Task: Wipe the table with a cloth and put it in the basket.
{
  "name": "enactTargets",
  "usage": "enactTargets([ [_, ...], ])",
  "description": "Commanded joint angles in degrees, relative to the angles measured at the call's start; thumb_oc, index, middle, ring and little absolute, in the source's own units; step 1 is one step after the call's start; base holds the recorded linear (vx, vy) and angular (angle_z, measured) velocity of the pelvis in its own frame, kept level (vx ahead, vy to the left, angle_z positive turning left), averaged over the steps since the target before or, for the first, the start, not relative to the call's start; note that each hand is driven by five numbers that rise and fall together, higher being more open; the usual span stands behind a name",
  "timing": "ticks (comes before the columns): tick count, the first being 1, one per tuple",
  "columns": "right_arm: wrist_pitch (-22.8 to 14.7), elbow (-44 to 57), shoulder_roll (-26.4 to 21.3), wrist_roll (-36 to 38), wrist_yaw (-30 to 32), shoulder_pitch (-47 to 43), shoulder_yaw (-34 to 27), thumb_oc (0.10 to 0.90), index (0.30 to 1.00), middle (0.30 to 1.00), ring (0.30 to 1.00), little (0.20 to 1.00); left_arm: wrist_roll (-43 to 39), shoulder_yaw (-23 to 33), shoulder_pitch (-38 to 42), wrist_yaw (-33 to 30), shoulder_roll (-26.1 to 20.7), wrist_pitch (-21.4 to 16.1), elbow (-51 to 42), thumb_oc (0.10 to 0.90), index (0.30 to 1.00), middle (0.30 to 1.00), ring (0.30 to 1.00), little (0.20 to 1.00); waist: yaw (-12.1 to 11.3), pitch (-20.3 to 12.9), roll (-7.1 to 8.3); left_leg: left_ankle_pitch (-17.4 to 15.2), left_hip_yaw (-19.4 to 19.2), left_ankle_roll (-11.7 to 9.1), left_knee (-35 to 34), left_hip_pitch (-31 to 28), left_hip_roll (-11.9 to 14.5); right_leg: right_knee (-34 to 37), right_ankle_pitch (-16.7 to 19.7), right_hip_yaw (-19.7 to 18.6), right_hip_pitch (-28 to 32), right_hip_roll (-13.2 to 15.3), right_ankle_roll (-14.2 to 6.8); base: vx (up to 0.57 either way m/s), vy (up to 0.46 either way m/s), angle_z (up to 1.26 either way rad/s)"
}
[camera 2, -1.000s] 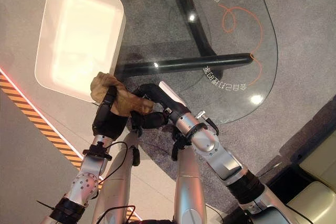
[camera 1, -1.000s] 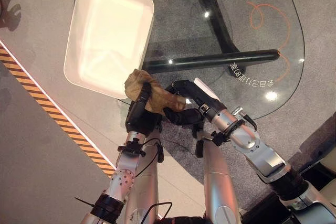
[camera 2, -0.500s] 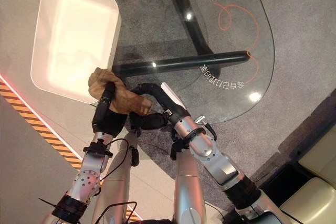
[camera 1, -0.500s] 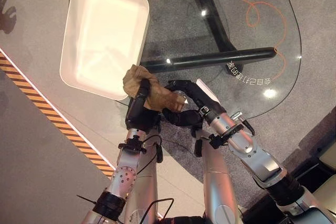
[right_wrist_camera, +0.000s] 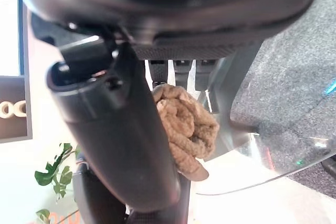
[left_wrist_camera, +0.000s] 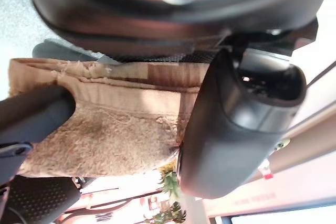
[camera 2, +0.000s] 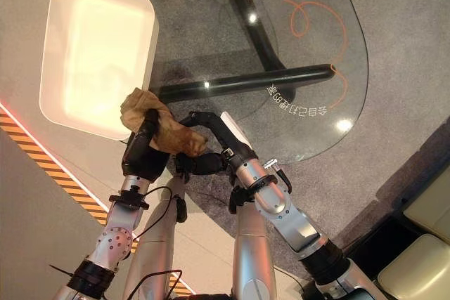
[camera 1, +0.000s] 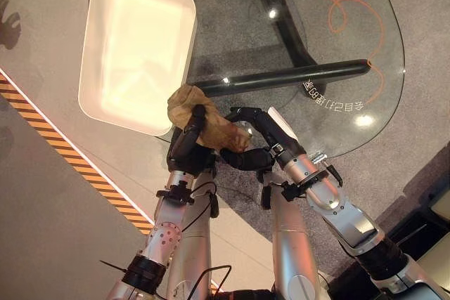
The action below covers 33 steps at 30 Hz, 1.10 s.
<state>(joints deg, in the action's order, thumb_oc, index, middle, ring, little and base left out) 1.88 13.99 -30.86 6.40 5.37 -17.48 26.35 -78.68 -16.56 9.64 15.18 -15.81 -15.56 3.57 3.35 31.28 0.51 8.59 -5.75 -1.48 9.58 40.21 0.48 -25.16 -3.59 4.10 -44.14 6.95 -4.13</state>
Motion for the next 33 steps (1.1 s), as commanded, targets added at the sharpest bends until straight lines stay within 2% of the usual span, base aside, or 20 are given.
enactTargets([
  [1, -1.86, 4.98, -1.89, -1.11, 6.11, 2.74, -10.97, 0.8, 0.9, 0.9, 0.9, 0.9, 2.43, 7.66, -0.81, 7.48, -2.09, -7.91, -12.08, 0.1, 0.3, 0.3, 0.3, 0.2, -0.16, -1.49, -0.43, -11.1, -3.93, 0.74, 10.48, 1.15, -2.86, 6.99, 5.06, 2.99, 0.51, -3.56, -0.96, 0.0, 0.0, 0.0],
  [7, -2.04, 5.29, -1.38, -1.68, 6.56, 4.02, -12.56, 0.8, 0.9, 0.9, 0.9, 0.9, 2.78, 9.61, -1.09, 6.8, -1.7, -7.77, -13.25, 0.1, 0.3, 0.3, 0.3, 0.2, -0.1, -1.49, -0.64, -11.09, -3.9, 0.79, 10.61, 1.71, -2.88, 6.52, 4.91, 2.63, -0.22, -3.76, -0.94, 0.0, 0.025, -0.03],
  [18, -1.03, 5.85, -0.8, -1.27, 7.26, 3.73, -13.42, 0.8, 0.9, 0.9, 0.9, 0.9, 4.41, 10.3, -0.7, 5.54, -1.39, -8.33, -13.98, 0.1, 0.3, 0.3, 0.3, 0.2, -0.21, -1.49, -0.12, -11.02, -3.84, 0.72, 10.31, 1.86, -2.82, 6.76, 4.97, 2.54, -0.22, -3.91, -1.09, 0.0, 0.0, 0.0],
  [24, 0.33, 6.05, -0.75, -0.29, 4.87, 4.01, -12.66, 0.8, 0.9, 0.9, 0.9, 0.9, 9.6, 11.81, -0.32, 3.01, -2.59, -10.76, -14.2, 0.1, 0.3, 0.3, 0.3, 0.2, -0.43, -1.49, -0.19, -10.92, -3.72, 0.57, 10.09, 1.63, -2.98, 7.09, 4.99, 2.72, 0.09, -3.87, -1.07, 0.0, 0.005, 0.0],
  [28, 1.71, 5.51, -0.65, 0.45, 1.9, 3.71, -11.55, 0.8, 0.9, 0.9, 0.9, 0.9, 16.48, 13.47, 0.65, -2.56, -4.11, -12.38, -13.58, 0.1, 0.3, 0.3, 0.3, 0.2, -0.53, -1.49, -0.59, -10.82, -3.68, 0.39, 10.25, 1.9, -3.03, 6.97, 4.79, 2.8, -0.06, -3.71, -0.95, 0.0, 0.054, 0.0],
  [30, 3.19, 5.32, -0.99, 0.84, 0.04, 3.38, -10.48, 0.8, 0.9, 0.9, 0.9, 0.9, 21.7, 14.44, 1.57, -8.35, -5.54, -13.07, -13.22, 0.1, 0.3, 0.3, 0.3, 0.2, -0.6, -1.49, -1.07, -10.63, -3.57, 0.32, 10.52, 2.39, -3.15, 6.83, 4.74, 2.73, -0.42, -3.57, -0.81, 0.0, 0.084, 0.0],
  [33, 5.03, 4.29, -1.6, 2.23, -1.45, 2.38, -8.96, 0.8, 0.9, 0.9, 0.9, 0.9, 28.88, 15.7, 3.19, -13.24, -7.58, -14.29, -11.6, 0.1, 0.3, 0.3, 0.3, 0.2, -0.7, -1.49, -1.48, -10.57, -3.53, 0.16, 11.01, 2.94, -3.21, 6.65, 4.59, 2.72, -0.73, -3.26, -0.68, 0.0, 0.084, 0.0],
])
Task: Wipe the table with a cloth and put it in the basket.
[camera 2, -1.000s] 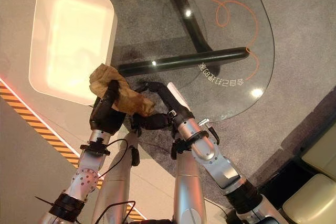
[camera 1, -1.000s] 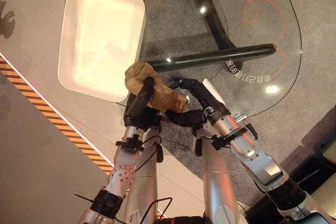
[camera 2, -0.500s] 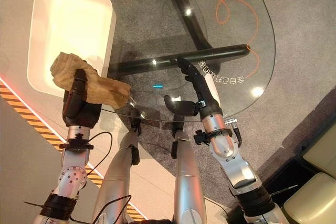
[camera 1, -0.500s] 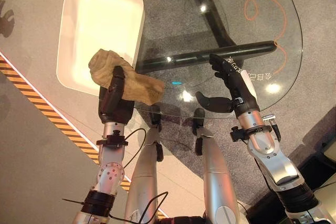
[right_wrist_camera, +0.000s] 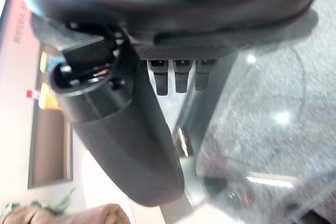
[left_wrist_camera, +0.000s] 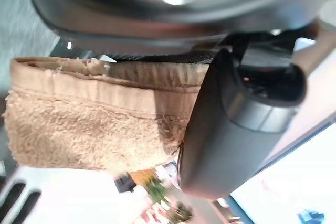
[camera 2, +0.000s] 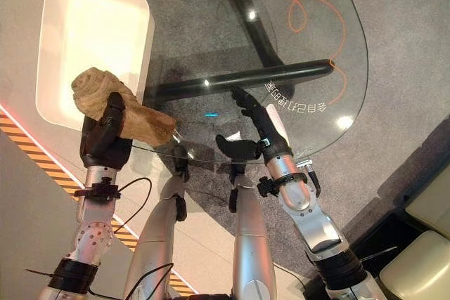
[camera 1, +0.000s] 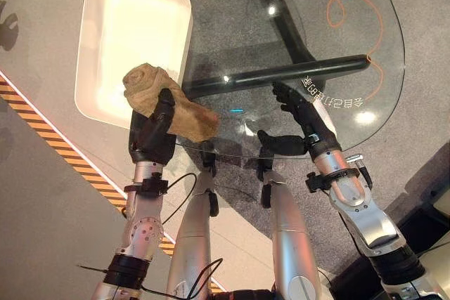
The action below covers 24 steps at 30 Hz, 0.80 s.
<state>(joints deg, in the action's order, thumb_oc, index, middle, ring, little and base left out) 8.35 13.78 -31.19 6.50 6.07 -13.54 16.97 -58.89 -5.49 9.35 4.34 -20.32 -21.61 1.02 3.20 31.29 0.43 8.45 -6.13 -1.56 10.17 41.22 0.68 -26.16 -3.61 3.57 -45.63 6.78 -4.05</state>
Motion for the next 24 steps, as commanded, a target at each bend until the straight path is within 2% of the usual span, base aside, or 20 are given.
enactTargets([
  [1, -0.82, 4.06, -1.46, 2.28, -2.57, -2.01, 0.96, 0.8, 0.9, 0.9, 0.9, 0.9, 11.27, 5.1, 4.15, -4.24, -3.94, -8.48, -8.44, 0.1, 0.3, 0.3, 0.3, 0.2, -0.57, -1.5, -1.54, -10.4, -3.17, 0.17, 10.56, 2.16, -3.42, 7.57, 4.53, 3.2, 0.61, -3.07, -0.71, 0.0, 0.075, 0.01],
  [3, -0.07, 3.38, -1.83, 2.72, -3.21, -2.67, 1.51, 0.8, 0.9, 0.9, 0.9, 0.9, 14.07, 5.78, 5.03, -6.55, -5.14, -8.67, -7.6, 0.1, 0.3, 0.3, 0.3, 0.2, -0.58, -1.5, -1.65, -10.38, -3.23, 0.15, 10.76, 2.42, -3.41, 7.43, 4.46, 3.15, 0.4, -3.02, -0.6, 0.0, 0.089, -0.02],
  [4, 1.2, 2.81, -2.63, 3.49, -3.79, -3.48, 2.44, 0.8, 0.9, 0.9, 0.9, 0.9, 18.05, 6.54, 6.26, -9.98, -6.6, -8.83, -6.58, 0.1, 0.3, 0.3, 0.3, 0.2, -0.57, -1.5, -1.75, -10.31, -3.4, 0.04, 11.04, 2.86, -3.31, 7.31, 4.38, 3.12, 0.06, -2.92, -0.48, 0.0, 0.109, -0.06],
  [8, 3.73, 1.69, -3.64, 5.1, -4.78, -4.36, 4.03, 0.8, 0.9, 0.9, 0.9, 0.9, 23.99, 7.89, 8.6, -17.06, -9.16, -10.2, -4.69, 0.1, 0.3, 0.3, 0.3, 0.2, -0.51, -1.5, -1.81, -10.3, -3.57, 0.0, 11.72, 3.88, -3.21, 7.09, 4.39, 2.87, -0.8, -2.67, -0.29, 0.0, 0.087, -0.03],
  [12, 6.65, 1.71, -4.08, 6.3, -6.53, -4.07, 5.58, 0.8, 0.9, 0.9, 0.9, 0.9, 28.59, 8.98, 9.41, -21.14, -11.1, -9.88, -4.88, 0.1, 0.3, 0.3, 0.3, 0.2, -0.67, -1.5, -1.63, -10.35, -3.78, 0.21, 11.69, 4.34, -3.34, 7.26, 4.52, 2.75, -1.26, -2.71, -0.21, 0.01, 0.058, 0.02],
  [17, 9.09, 1.69, -6.07, 9.5, -7.37, -5.21, 8.15, 0.8, 0.9, 0.9, 0.9, 0.9, 36.97, 9.23, 11.2, -29.5, -14.09, -8.27, -3.79, 0.1, 0.3, 0.3, 0.3, 0.2, -0.72, -1.5, -1.68, -10.21, -3.96, 0.29, 12.4, 6.08, -3.36, 6.78, 4.51, 2.74, -3.04, -2.62, 0.07, 0.01, 0.083, 0.0],
  [18, 9.2, 1.61, -6.15, 9.53, -7.57, -4.45, 8.6, 0.8, 0.9, 0.9, 0.9, 0.9, 39.27, 8.98, 10.56, -31.08, -14.36, -8.01, -3.42, 0.1, 0.3, 0.3, 0.3, 0.2, -0.85, -1.5, -1.81, -11.94, -3.44, -0.07, 12.96, 4.69, -3.24, 6.07, 2.85, 2.45, -1.77, -2.82, -0.25, 0.01, 0.062, 0.01],
  [19, 9.22, 1.68, -6.34, 9.43, -7.78, -4.96, 8.45, 0.8, 0.9, 0.9, 0.9, 0.9, 41.32, 9.04, 11.31, -32.93, -14.86, -7.63, -3.35, 0.1, 0.3, 0.3, 0.3, 0.2, -0.67, -1.5, -1.76, -10.36, -3.99, 0.29, 12.71, 6.42, -3.29, 6.64, 4.42, 2.6, -3.4, -2.59, 0.11, 0.01, 0.06, 0.02],
  [20, 9.38, 1.73, -6.53, 9.54, -7.93, -4.95, 8.53, 0.8, 0.9, 0.9, 0.9, 0.9, 43.28, 8.91, 11.57, -34.51, -15.37, -6.95, -3.18, 0.1, 0.3, 0.3, 0.3, 0.2, -0.66, -1.5, -1.76, -10.37, -4.0, 0.29, 12.88, 6.72, -3.27, 6.61, 4.46, 2.52, -3.66, -2.56, 0.12, 0.02, 0.082, 0.05],
  [21, 10.28, 2.08, -7.07, 9.98, -7.98, -4.55, 9.1, 0.8, 0.9, 0.9, 0.9, 0.9, 47.28, 8.39, 11.88, -37.98, -16.59, -4.69, -2.55, 0.1, 0.3, 0.3, 0.3, 0.2, -0.73, -1.5, -1.84, -12.03, -3.43, -0.02, 13.64, 5.91, -3.19, 5.97, 2.98, 2.07, -2.94, -2.74, -0.19, 0.02, 0.081, 0.06],
  [22, 10.6, 2.24, -7.49, 10.54, -7.91, -5.45, 9.04, 0.8, 0.9, 0.9, 0.9, 0.9, 49.44, 8.42, 13.08, -39.66, -17.3, -3.38, -2.32, 0.1, 0.3, 0.3, 0.3, 0.2, -0.56, -1.5, -1.73, -10.46, -3.98, 0.38, 13.47, 7.86, -3.23, 6.49, 4.58, 2.3, -4.78, -2.48, 0.12, 0.02, 0.085, 0.04],
  [23, 10.88, 2.17, -7.8, 11.13, -7.84, -5.62, 9.23, 0.8, 0.9, 0.9, 0.9, 0.9, 51.97, 8.27, 13.53, -41.84, -18.05, -2.05, -1.69, 0.1, 0.3, 0.3, 0.3, 0.2, -0.53, -1.5, -1.68, -10.56, -3.99, 0.38, 13.75, 8.2, -3.17, 6.41, 4.58, 2.31, -5.08, -2.41, 0.09, 0.01, 0.041, 0.01],
  [24, 10.9, 2.05, -7.69, 11.19, -7.83, -5.07, 9.49, 0.8, 0.9, 0.9, 0.9, 0.9, 52.0, 7.98, 12.99, -41.88, -18.0, -2.03, -1.56, 0.1, 0.3, 0.3, 0.3, 0.2, -0.7, -1.5, -1.77, -12.16, -3.44, 0.04, 14.16, 6.7, -3.09, 5.78, 3.03, 2.06, -3.71, -2.64, -0.24, 0.07, 0.064, 0.03],
])
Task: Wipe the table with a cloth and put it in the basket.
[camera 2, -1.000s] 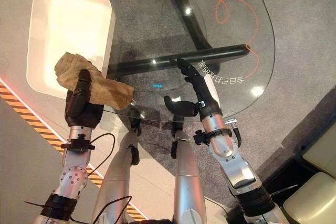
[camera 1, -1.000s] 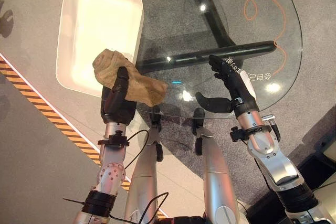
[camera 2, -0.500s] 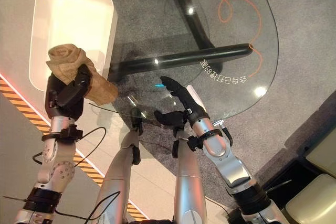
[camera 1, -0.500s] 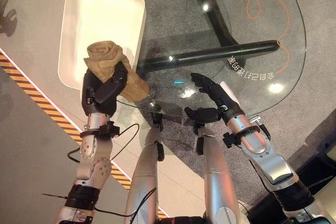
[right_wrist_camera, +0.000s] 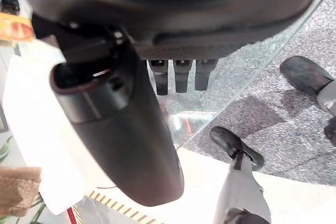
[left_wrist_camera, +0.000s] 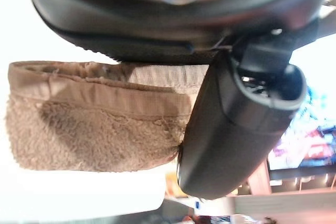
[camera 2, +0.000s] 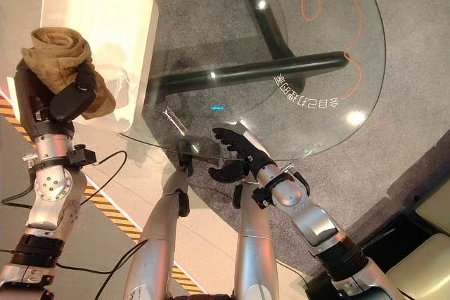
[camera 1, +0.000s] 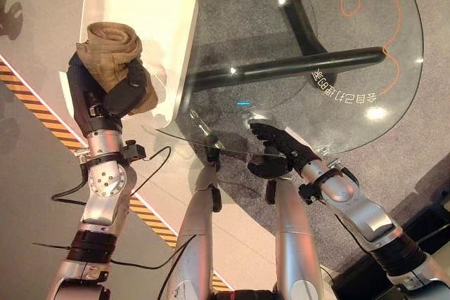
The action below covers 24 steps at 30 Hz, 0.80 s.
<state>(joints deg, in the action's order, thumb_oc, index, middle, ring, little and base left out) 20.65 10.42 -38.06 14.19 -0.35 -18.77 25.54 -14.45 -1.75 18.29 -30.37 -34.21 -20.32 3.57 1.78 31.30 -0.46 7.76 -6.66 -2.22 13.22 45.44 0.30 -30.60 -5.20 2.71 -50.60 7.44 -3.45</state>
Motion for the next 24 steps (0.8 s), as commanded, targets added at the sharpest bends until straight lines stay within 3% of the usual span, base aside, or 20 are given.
enactTargets([
  [1, -1.0, 5.05, -1.29, 4.21, -1.47, -0.41, 1.33, 0.8, 0.9, 0.9, 0.9, 0.9, 12.31, 4.02, 4.85, -9.96, -5.4, -0.77, -2.66, 0.1, 0.3, 0.3, 0.3, 0.2, 0.77, -1.51, -0.83, -11.53, -2.88, 0.63, 11.39, 3.01, -2.61, 10.14, 4.66, 2.95, 0.75, -3.22, -0.87, 0.05, 0.04, 0.03],
  [2, -0.98, 5.07, -1.31, 4.23, -1.45, -0.64, 1.26, 0.8, 0.9, 0.9, 0.9, 0.9, 12.45, 4.03, 5.11, -10.12, -5.41, -0.74, -2.65, 0.1, 0.3, 0.3, 0.3, 0.2, 0.8, -1.51, -0.79, -11.14, -2.96, 0.7, 11.33, 3.46, -2.64, 10.29, 5.04, 2.97, 0.35, -3.17, -0.8, -0.05, 0.077, 0.02],
  [3, 0.0, 5.27, -2.45, 5.38, -1.59, -1.79, 1.69, 0.8, 0.9, 0.9, 0.9, 0.9, 17.72, 3.16, 6.8, -12.74, -7.55, 3.51, -0.76, 0.1, 0.3, 0.3, 0.3, 0.2, 1.07, -1.51, -0.54, -10.01, -3.46, 0.91, 11.51, 5.55, -2.57, 10.58, 6.29, 3.27, -1.59, -2.89, -0.54, -0.05, 0.069, 0.0],
  [4, 0.51, 5.43, -3.21, 6.09, -1.78, -2.15, 1.96, 0.8, 0.9, 0.9, 0.9, 0.9, 19.06, 2.57, 7.66, -13.88, -8.64, 5.36, 0.01, 0.1, 0.3, 0.3, 0.3, 0.2, 1.18, -1.51, -0.41, -9.99, -3.5, 0.87, 11.82, 6.27, -2.46, 10.42, 6.37, 3.22, -2.29, -2.85, -0.56, 0.03, 0.088, 0.0],
  [5, 0.78, 5.35, -3.43, 6.48, -1.91, -1.63, 2.37, 0.8, 0.9, 0.9, 0.9, 0.9, 19.09, 2.07, 7.32, -14.27, -8.93, 5.91, 0.39, 0.1, 0.3, 0.3, 0.3, 0.2, 1.04, -1.51, -0.46, -11.61, -2.96, 0.49, 12.35, 4.95, -2.3, 9.69, 4.82, 2.93, -1.11, -3.1, -0.91, 0.07, 0.071, 0.01],
  [8, 0.54, 5.04, -5.1, 7.91, -2.17, -2.0, 3.25, 0.8, 0.9, 0.9, 0.9, 0.9, 19.11, 0.52, 8.83, -16.54, -10.02, 8.71, 2.22, 0.1, 0.3, 0.3, 0.3, 0.2, 1.22, -1.51, -0.29, -11.96, -3.03, 0.5, 13.01, 6.13, -2.03, 9.03, 4.7, 2.71, -2.47, -3.21, -1.01, 0.04, 0.053, 0.0],
  [12, 0.13, 3.88, -6.07, 9.94, -1.91, -4.46, 4.43, 0.8, 0.9, 0.9, 0.9, 0.9, 25.06, -2.27, 12.95, -18.67, -12.25, 15.93, 6.79, 0.1, 0.3, 0.3, 0.3, 0.2, 1.61, -1.51, -0.16, -11.55, -3.21, 0.39, 13.72, 8.74, -1.99, 8.73, 5.44, 2.36, -5.13, -3.39, -1.07, 0.02, 0.051, 0.0],
  [20, 1.3, 2.71, -6.78, 10.97, -3.73, -6.83, 6.4, 0.8, 0.9, 0.9, 0.9, 0.9, 19.05, -4.58, 16.59, -19.54, -11.48, 15.14, 12.72, 0.1, 0.3, 0.3, 0.3, 0.2, 1.89, -1.51, 0.24, -11.59, -3.2, -0.04, 14.08, 10.57, -1.7, 8.09, 5.16, 2.31, -6.92, -3.95, -1.14, -0.01, 0.028, -0.02],
  [24, 2.11, 1.55, -6.69, 11.34, -4.32, -8.78, 6.94, 0.8, 0.9, 0.9, 0.9, 0.9, 17.61, -5.99, 19.92, -20.85, -10.78, 18.03, 17.47, 0.1, 0.3, 0.3, 0.3, 0.2, 2.12, -1.51, 0.6, -11.39, -3.03, -0.24, 14.34, 11.74, -1.65, 7.63, 5.17, 2.16, -7.94, -4.3, -1.11, 0.0, 0.01, -0.02],
])
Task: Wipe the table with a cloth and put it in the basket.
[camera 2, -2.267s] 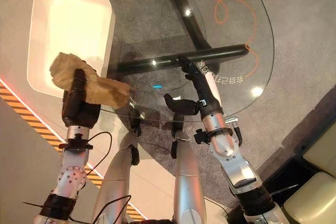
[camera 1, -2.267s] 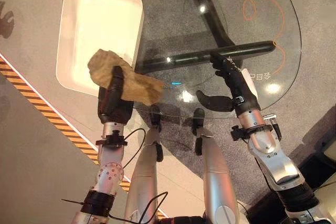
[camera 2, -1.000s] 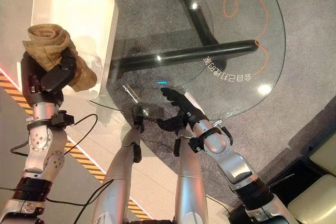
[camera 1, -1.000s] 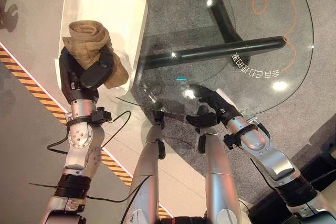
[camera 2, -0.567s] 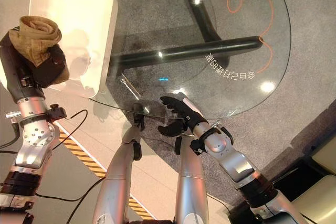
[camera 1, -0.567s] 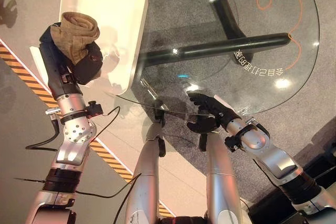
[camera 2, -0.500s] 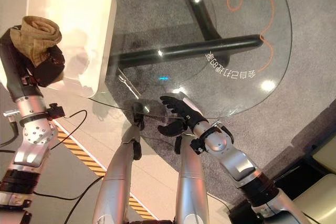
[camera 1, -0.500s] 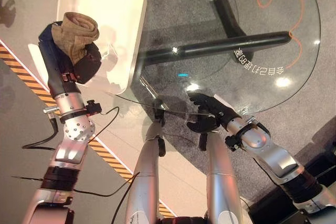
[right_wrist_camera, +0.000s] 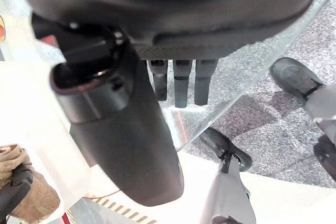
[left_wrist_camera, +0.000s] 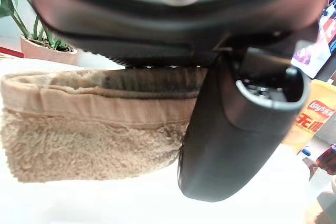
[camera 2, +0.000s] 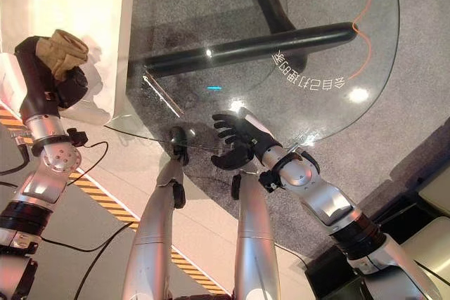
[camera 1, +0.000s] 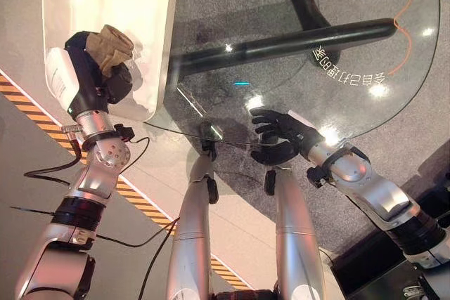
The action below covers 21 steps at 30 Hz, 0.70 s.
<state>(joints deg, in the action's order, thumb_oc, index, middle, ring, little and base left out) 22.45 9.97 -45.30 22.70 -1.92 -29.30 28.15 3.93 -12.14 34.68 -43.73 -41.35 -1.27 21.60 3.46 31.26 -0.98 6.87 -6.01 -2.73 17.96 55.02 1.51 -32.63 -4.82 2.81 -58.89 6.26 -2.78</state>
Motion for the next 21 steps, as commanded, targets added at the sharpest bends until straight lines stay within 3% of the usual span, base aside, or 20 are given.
enactTargets([
  [1, 0.22, 1.7, 0.3, 3.43, -2.66, 1.17, 4.47, 0.8, 0.9, 0.9, 0.9, 0.9, -1.6, 4.08, 4.29, -7.8, -3.72, -0.44, 0.83, 0.1, 0.3, 0.3, 0.3, 0.2, 0.46, -1.46, 1.25, -10.45, -3.59, 0.15, 9.68, 2.54, -2.87, 9.6, 4.75, 2.05, 0.11, -3.21, -1.76, 0.0, 0.0, 0.0],
  [5, 0.15, 1.07, -0.06, 3.85, -2.89, -0.45, 4.48, 0.8, 0.9, 0.9, 0.9, 0.9, -4.57, 3.57, 6.42, -7.82, -3.39, -0.93, 4.11, 0.1, 0.3, 0.3, 0.3, 0.2, 0.76, -1.46, 1.67, -9.66, -3.46, 0.04, 9.5, 3.9, -2.92, 9.68, 5.47, 1.8, -1.17, -3.45, -1.69, 0.0, 0.0, 0.0],
  [10, 0.37, 0.26, 0.64, 4.22, -2.83, -1.7, 4.47, 0.8, 0.9, 0.9, 0.9, 0.9, -8.5, 3.62, 8.71, -5.8, -1.74, -6.62, 6.56, 0.1, 0.3, 0.3, 0.3, 0.2, 0.92, -1.46, 2.18, -9.55, -3.12, -0.11, 9.53, 4.68, -2.98, 9.42, 5.52, 1.61, -1.86, -3.81, -1.69, 0.0, 0.0, 0.0],
  [14, 0.92, 0.04, 1.5, 3.75, -2.99, -2.19, 4.05, 0.8, 0.9, 0.9, 0.9, 0.9, -6.59, 3.35, 10.5, -4.43, -1.35, -10.2, 7.29, 0.1, 0.3, 0.3, 0.3, 0.2, 1.15, -1.46, 2.41, -9.43, -2.91, -0.28, 9.58, 5.17, -3.12, 9.6, 5.78, 1.54, -2.16, -4.0, -1.64, 0.0, 0.0, 0.0],
  [21, 0.43, -0.58, 2.13, 3.23, -3.53, -2.26, 3.34, 0.8, 0.9, 0.9, 0.9, 0.9, -3.73, 1.54, 13.06, -2.54, -1.57, -10.68, 8.06, 0.1, 0.3, 0.3, 0.3, 0.2, 1.51, -1.46, 2.59, -9.48, -2.73, -0.24, 9.7, 5.71, -3.33, 9.75, 6.12, 1.34, -2.64, -4.06, -1.69, 0.0, 0.0, 0.0],
])
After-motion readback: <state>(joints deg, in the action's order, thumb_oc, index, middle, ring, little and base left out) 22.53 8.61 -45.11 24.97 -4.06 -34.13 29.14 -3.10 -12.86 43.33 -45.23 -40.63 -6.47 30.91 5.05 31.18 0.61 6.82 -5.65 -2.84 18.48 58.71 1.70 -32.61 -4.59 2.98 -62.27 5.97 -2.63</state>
